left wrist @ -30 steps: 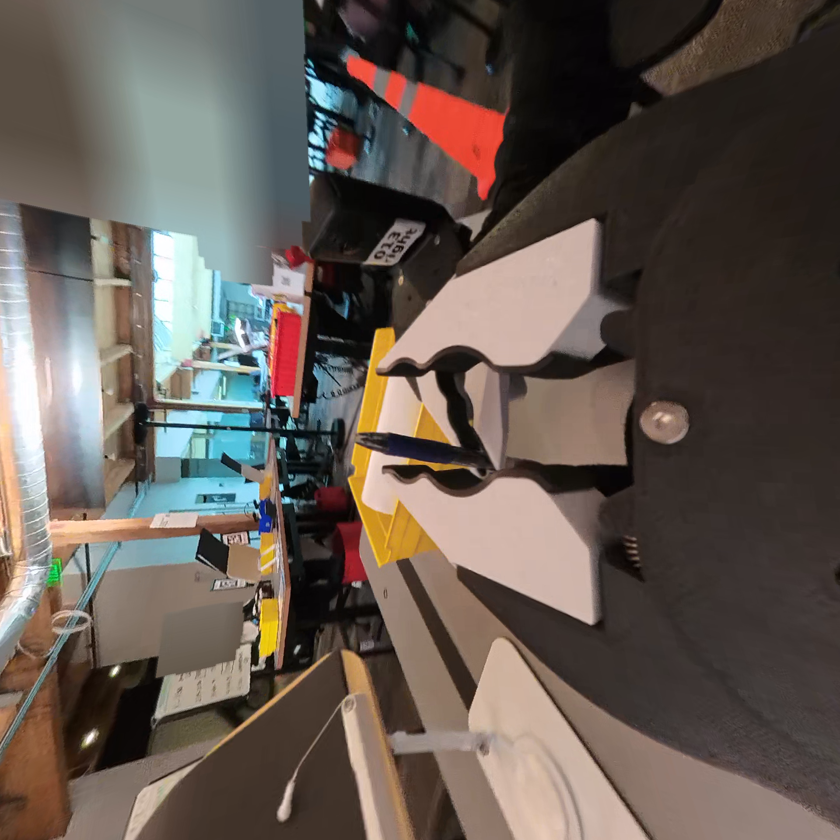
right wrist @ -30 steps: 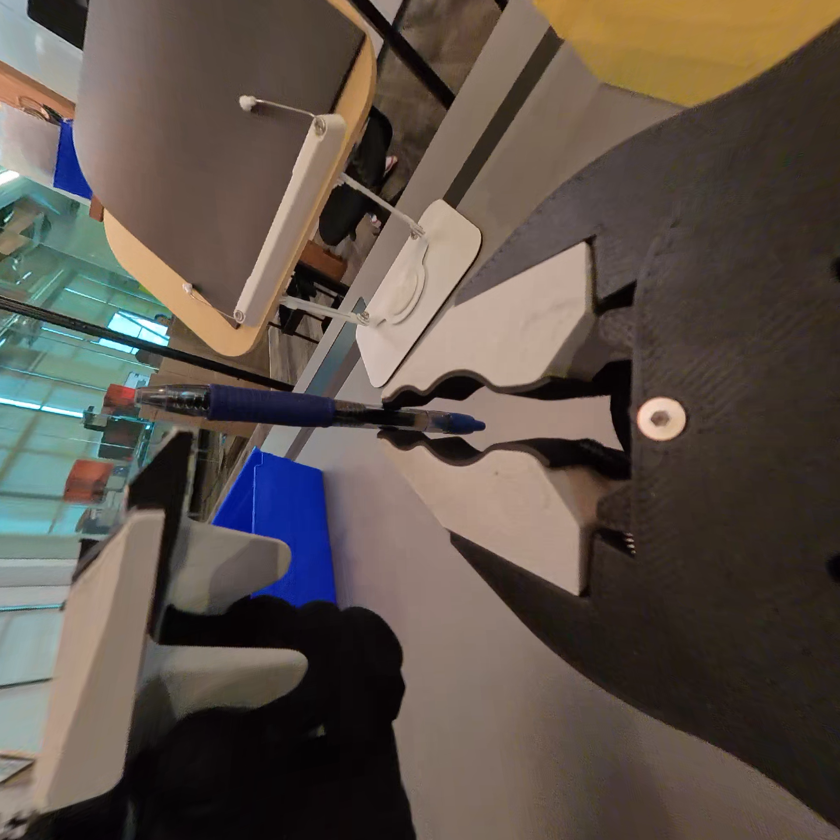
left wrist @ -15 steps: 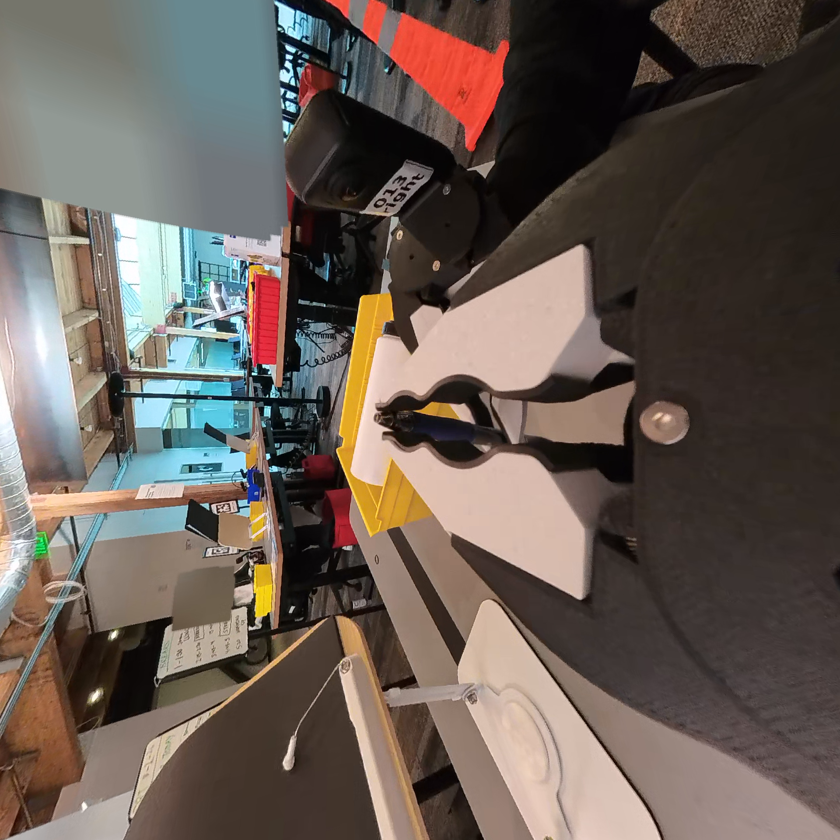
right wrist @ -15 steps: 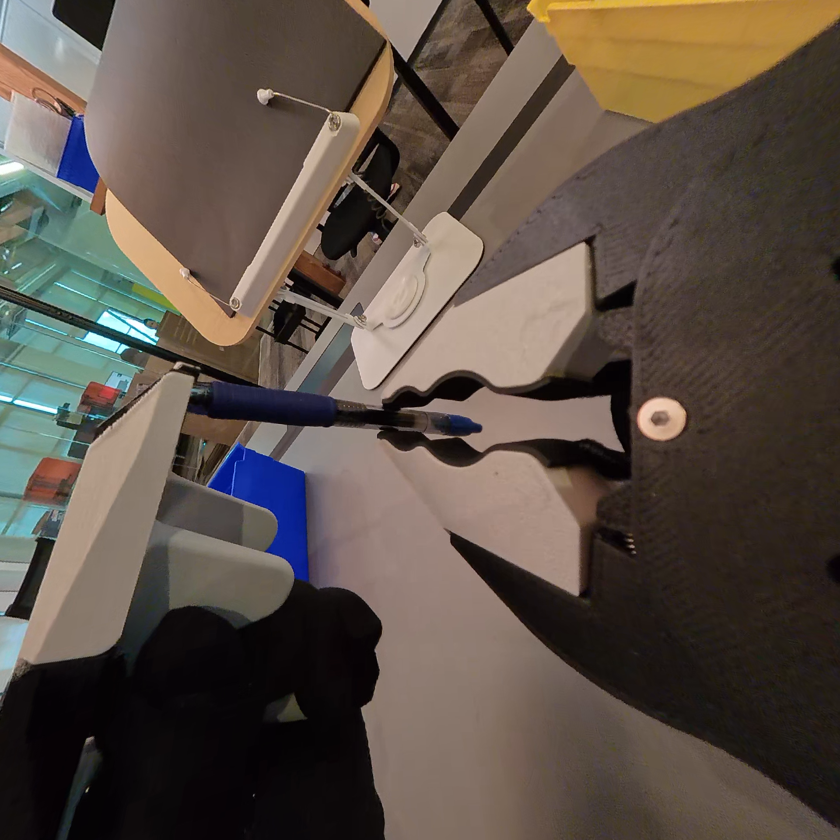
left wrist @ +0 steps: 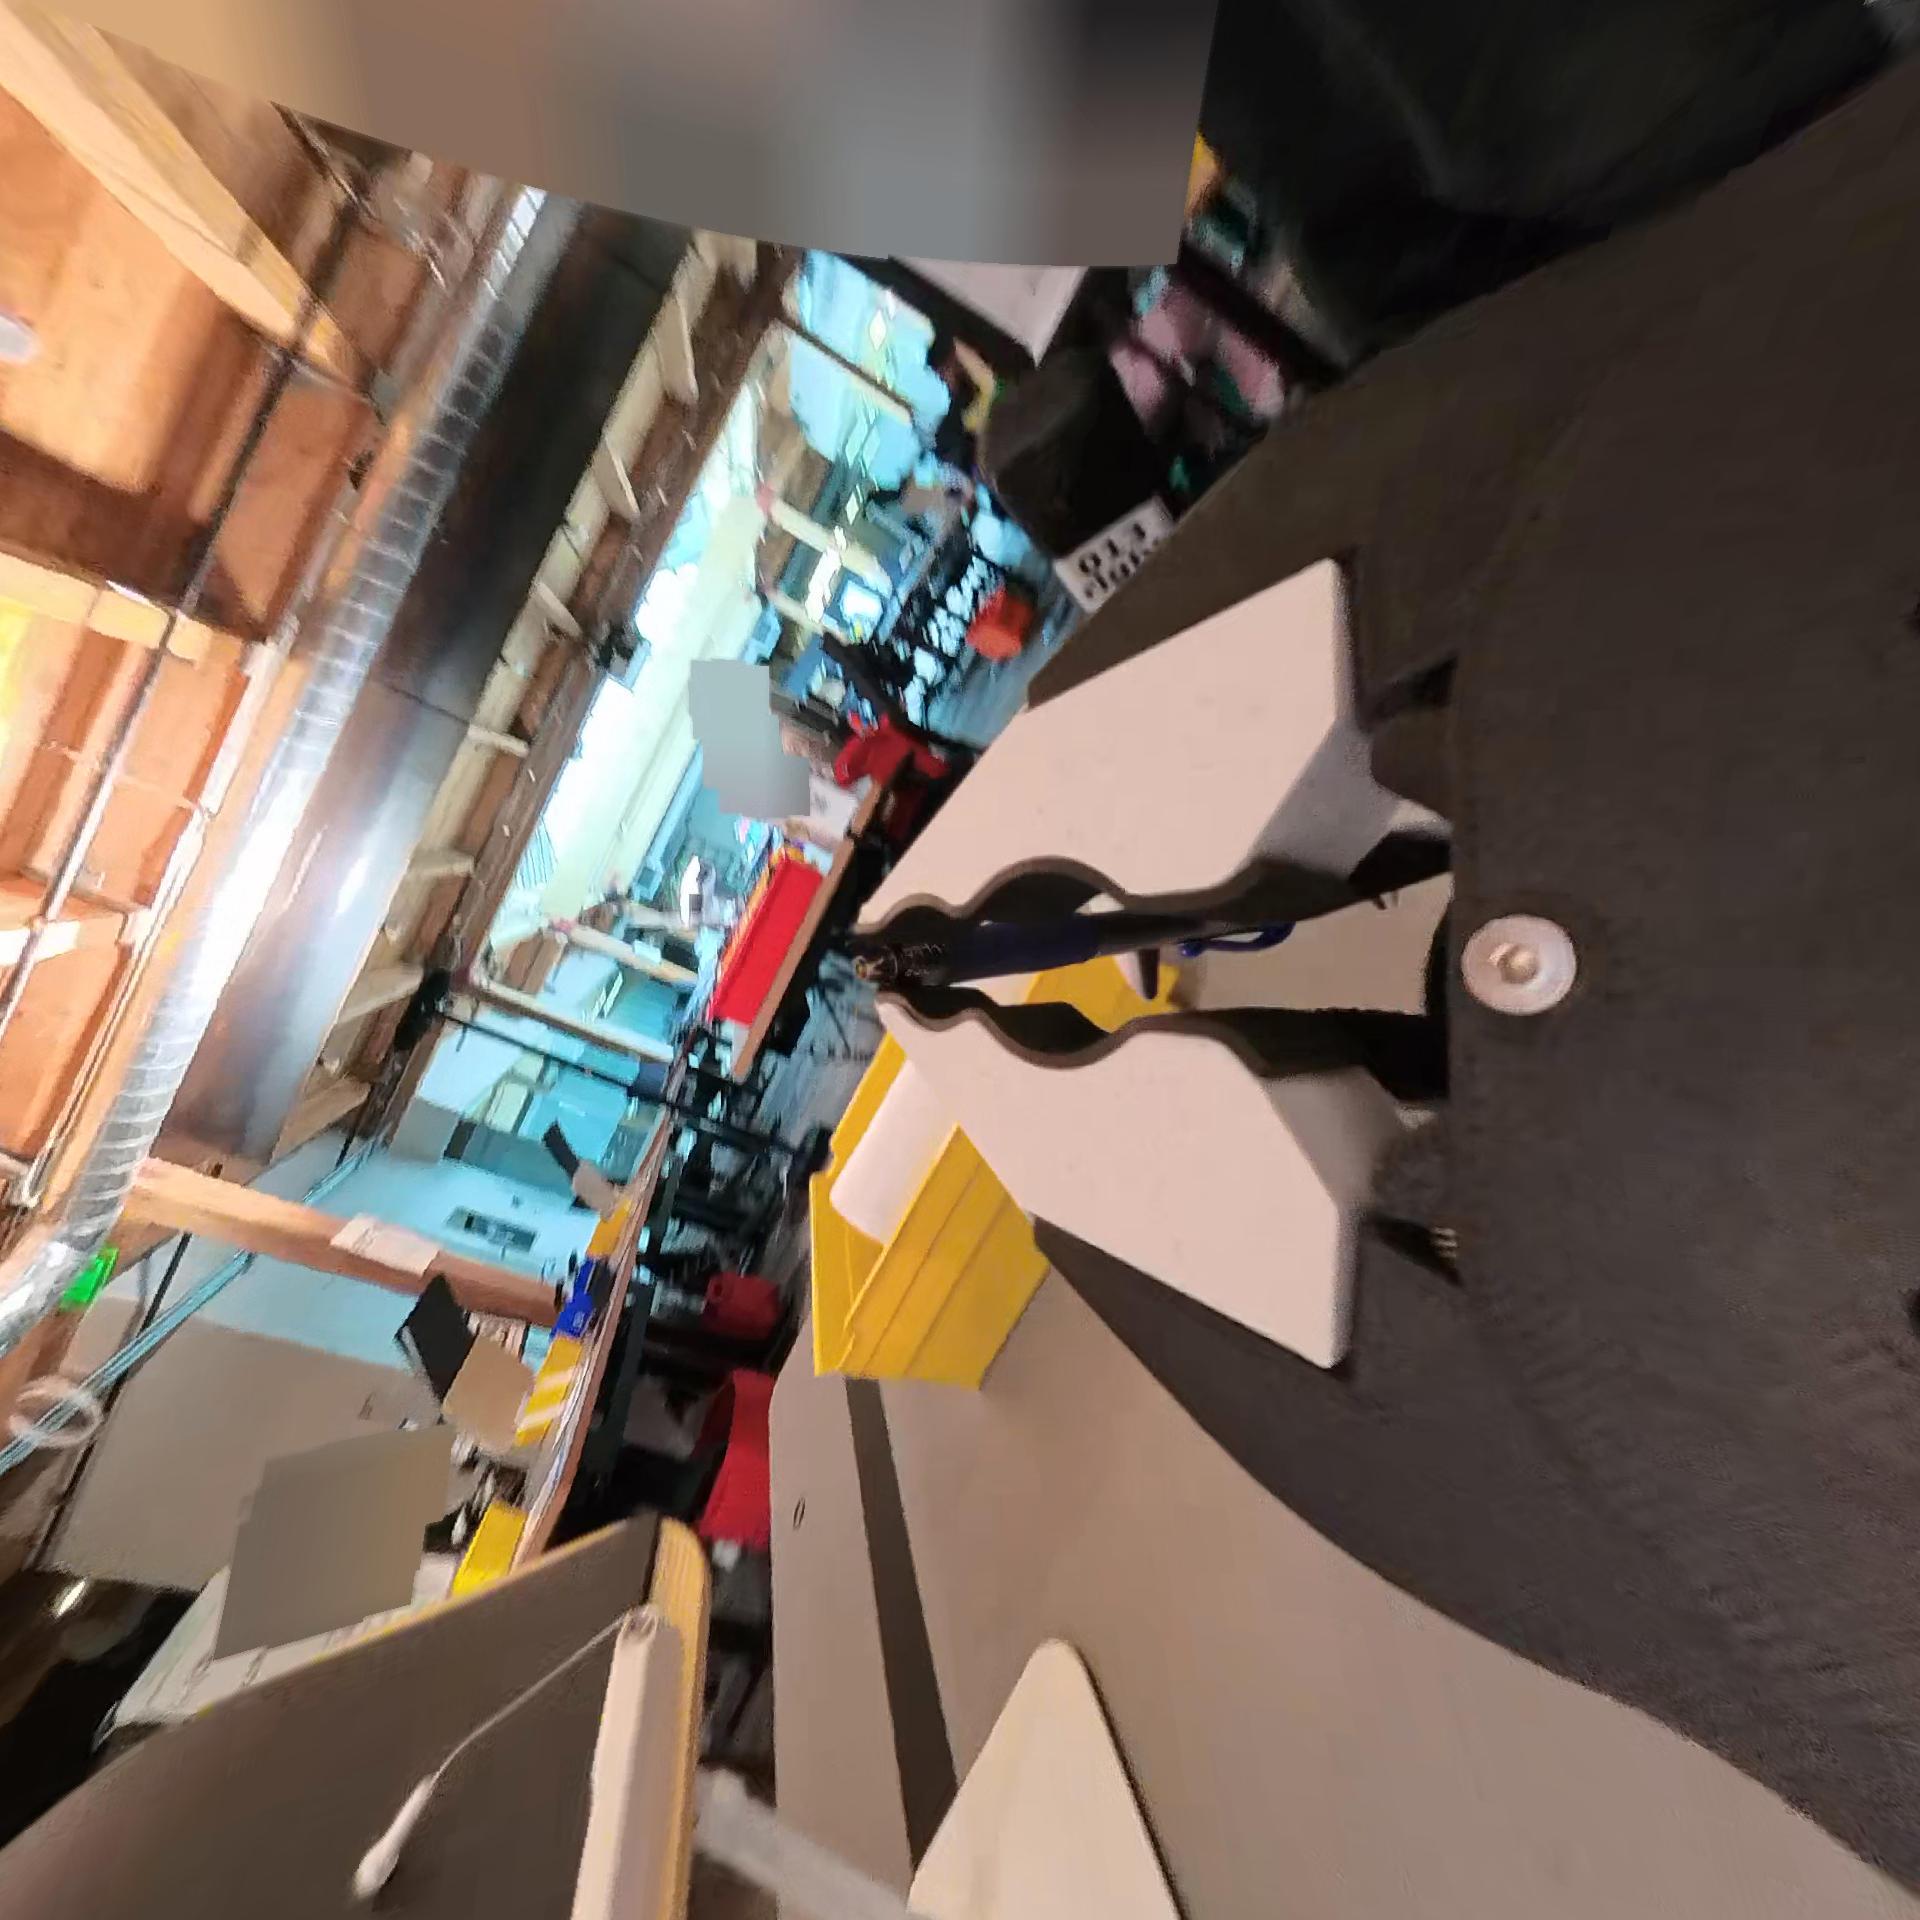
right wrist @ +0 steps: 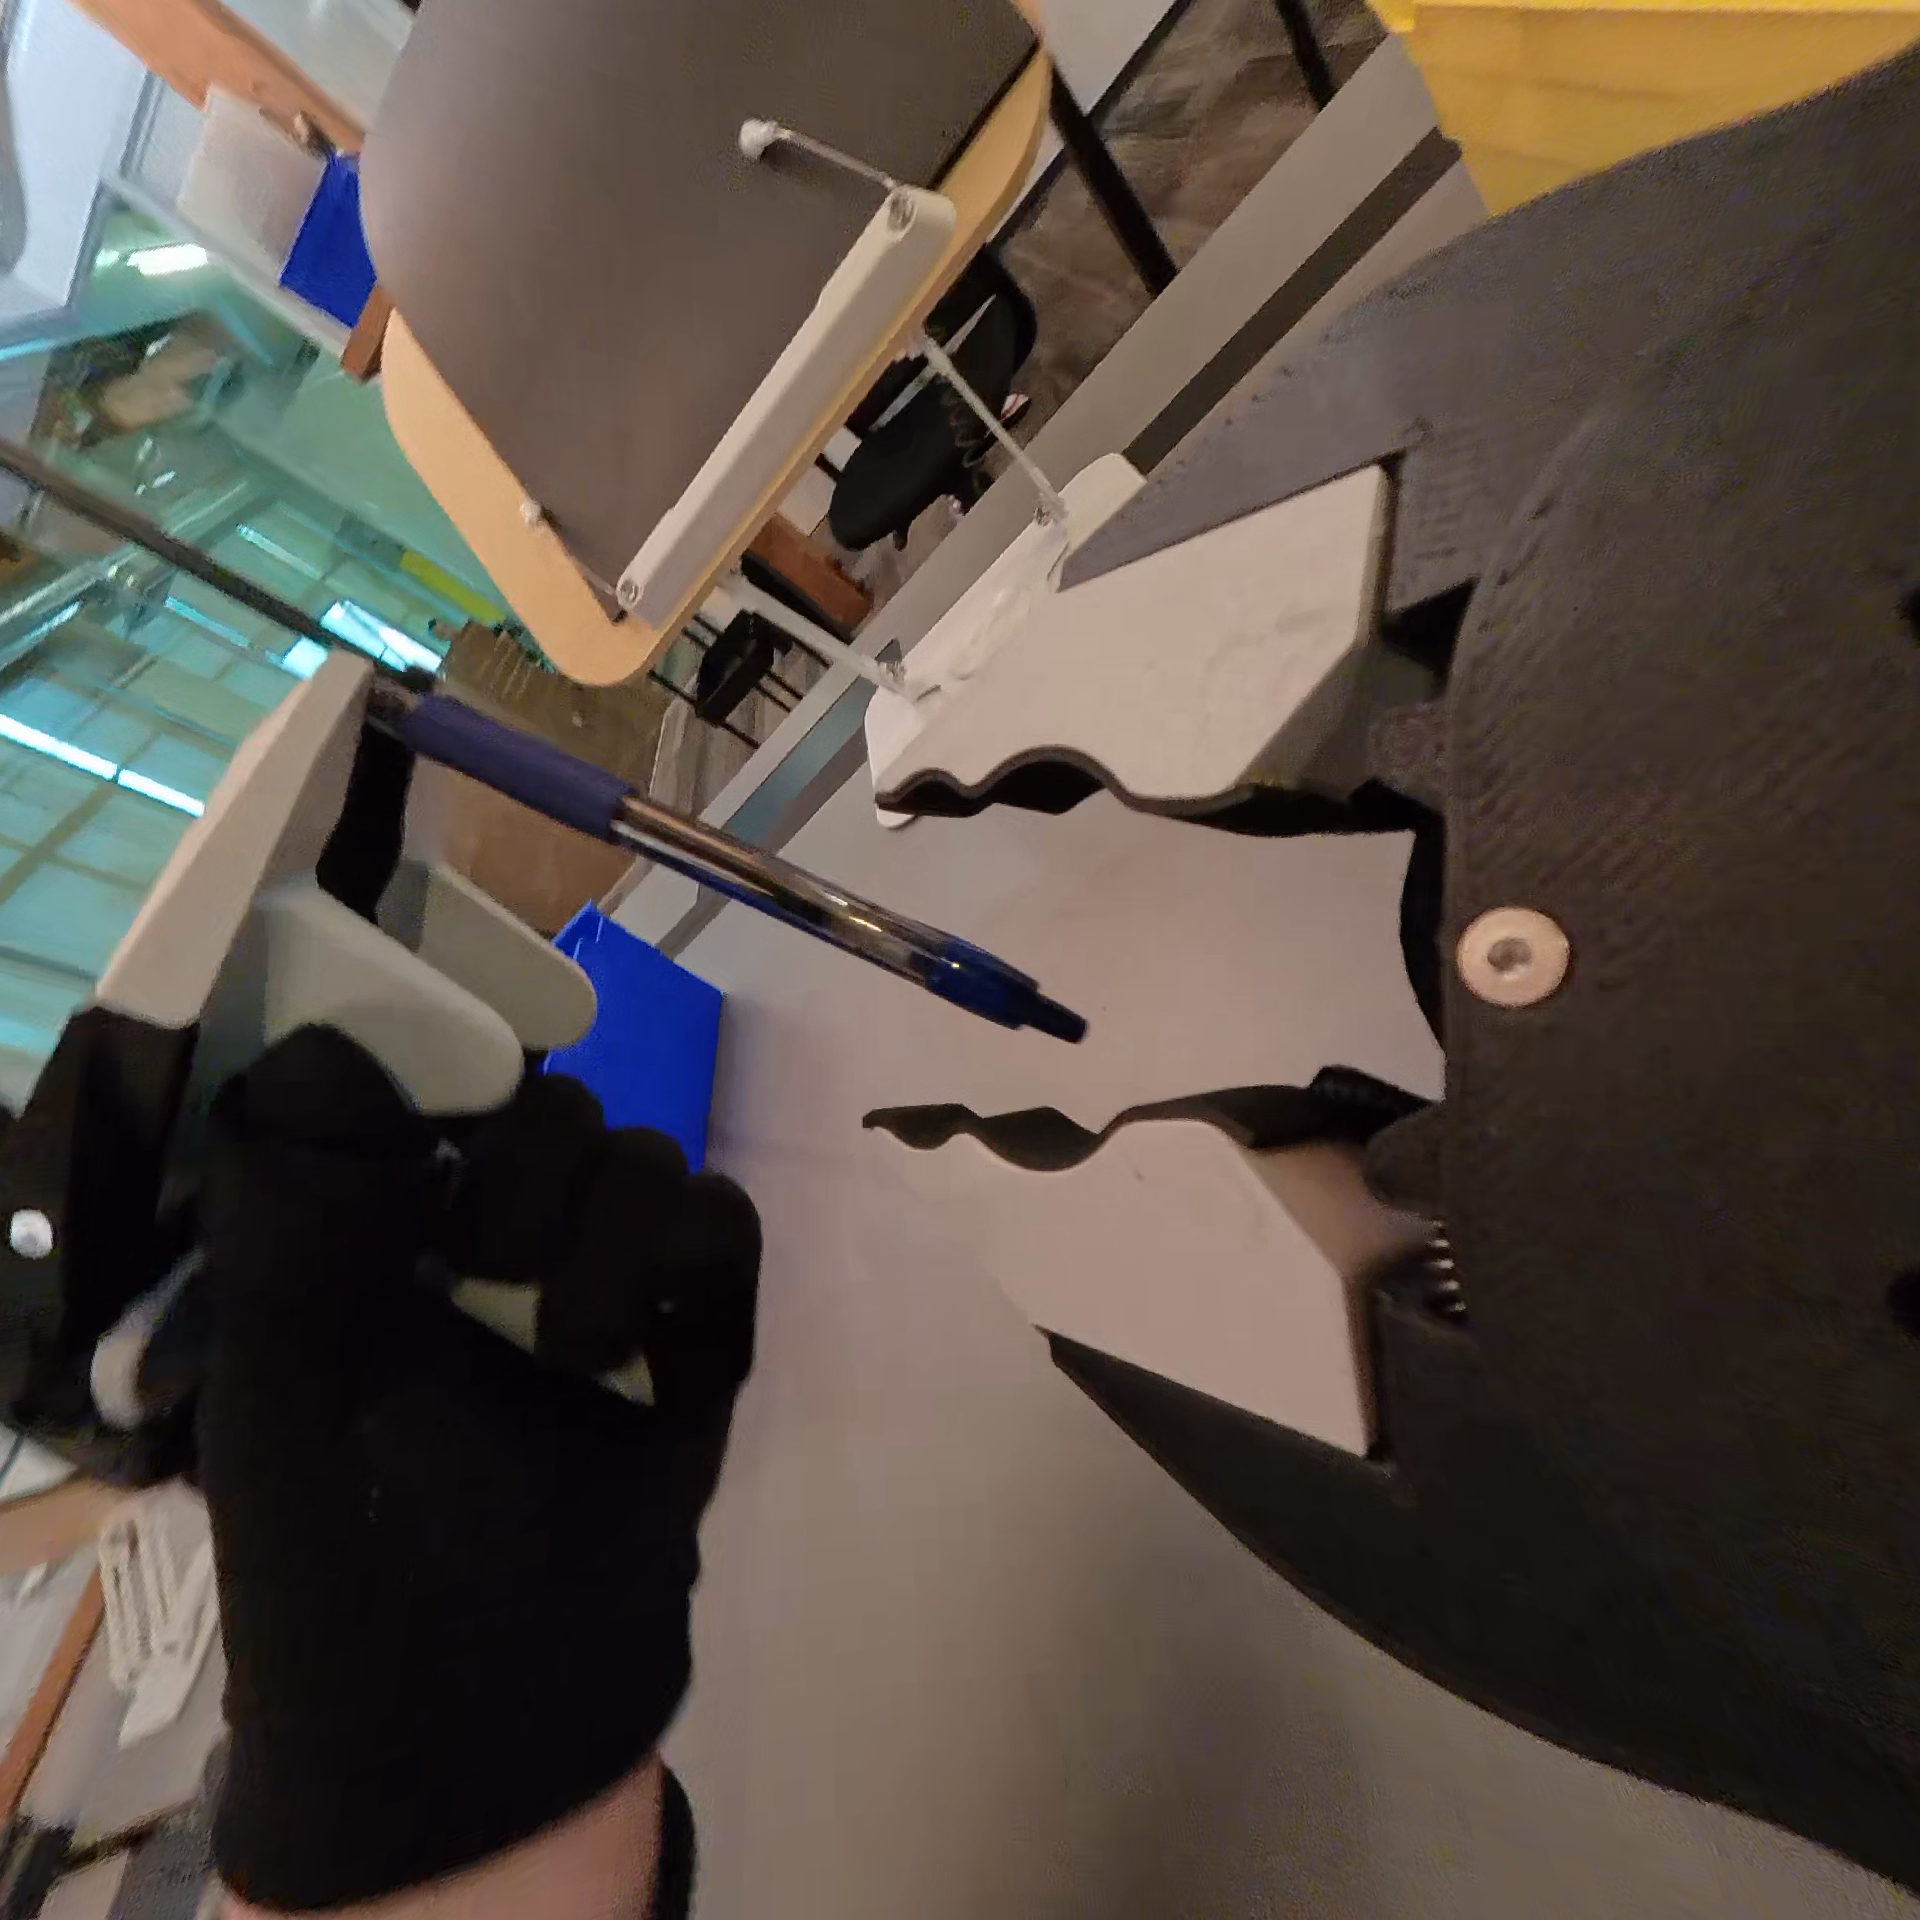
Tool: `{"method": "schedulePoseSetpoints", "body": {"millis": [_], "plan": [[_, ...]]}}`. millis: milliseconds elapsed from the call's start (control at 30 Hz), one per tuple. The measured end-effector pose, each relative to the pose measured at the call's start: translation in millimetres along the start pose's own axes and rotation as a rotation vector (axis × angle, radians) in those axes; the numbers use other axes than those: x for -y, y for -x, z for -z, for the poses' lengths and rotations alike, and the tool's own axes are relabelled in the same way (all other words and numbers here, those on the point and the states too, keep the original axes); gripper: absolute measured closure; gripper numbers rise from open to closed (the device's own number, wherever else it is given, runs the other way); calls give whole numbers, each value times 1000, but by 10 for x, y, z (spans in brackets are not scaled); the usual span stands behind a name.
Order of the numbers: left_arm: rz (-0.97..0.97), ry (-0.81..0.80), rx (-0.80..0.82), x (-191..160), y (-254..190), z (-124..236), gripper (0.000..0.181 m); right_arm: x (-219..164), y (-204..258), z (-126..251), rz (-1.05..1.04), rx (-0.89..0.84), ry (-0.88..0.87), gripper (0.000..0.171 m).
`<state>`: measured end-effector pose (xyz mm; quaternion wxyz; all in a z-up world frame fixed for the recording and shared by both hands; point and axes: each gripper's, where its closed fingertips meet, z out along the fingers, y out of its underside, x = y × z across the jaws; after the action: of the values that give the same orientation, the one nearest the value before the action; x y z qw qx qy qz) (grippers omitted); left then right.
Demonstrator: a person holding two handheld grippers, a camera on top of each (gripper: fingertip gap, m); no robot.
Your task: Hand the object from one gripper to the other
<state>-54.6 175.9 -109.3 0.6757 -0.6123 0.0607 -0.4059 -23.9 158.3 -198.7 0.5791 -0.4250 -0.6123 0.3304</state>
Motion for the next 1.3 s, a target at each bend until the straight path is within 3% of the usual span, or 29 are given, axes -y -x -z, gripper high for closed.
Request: {"method": "schedulePoseSetpoints", "body": {"millis": [100, 233, 367, 533, 700, 967, 1133, 1267, 1300], "plan": [[72, -50, -122, 120, -42, 99, 176, 101, 162, 127, -64, 133, -83, 120], [35, -151, -470, 331, -471, 341, 176, 203, 250, 297, -459, 396, -211, 121], [-38, -122, -661, 333, -814, 417, 176, 349, 258, 412, -773, 622, -358, 126], [-90, -88, -808, 326, -1124, 422, 176, 458, 531, 402, -882, 861, -401, 127], [-94, -36, -872, 236, -1252, 363, 176, 566, 768, 388, -892, 1015, -426, 126], [-71, -2, -911, 141, -1280, 347, 176, 678, 886, 505, -850, 1143, -479, 157], [-51, 0, -916, 134, -1257, 349, 176, 660, 890, 488, -801, 1095, -488, 164], [-8, -36, -810, 199, -1047, 249, 174, 620, 778, 389, -781, 973, -491, 164], [-3, -41, -746, 211, -950, 195, 163, 602, 734, 361, -776, 935, -487, 164]]}}
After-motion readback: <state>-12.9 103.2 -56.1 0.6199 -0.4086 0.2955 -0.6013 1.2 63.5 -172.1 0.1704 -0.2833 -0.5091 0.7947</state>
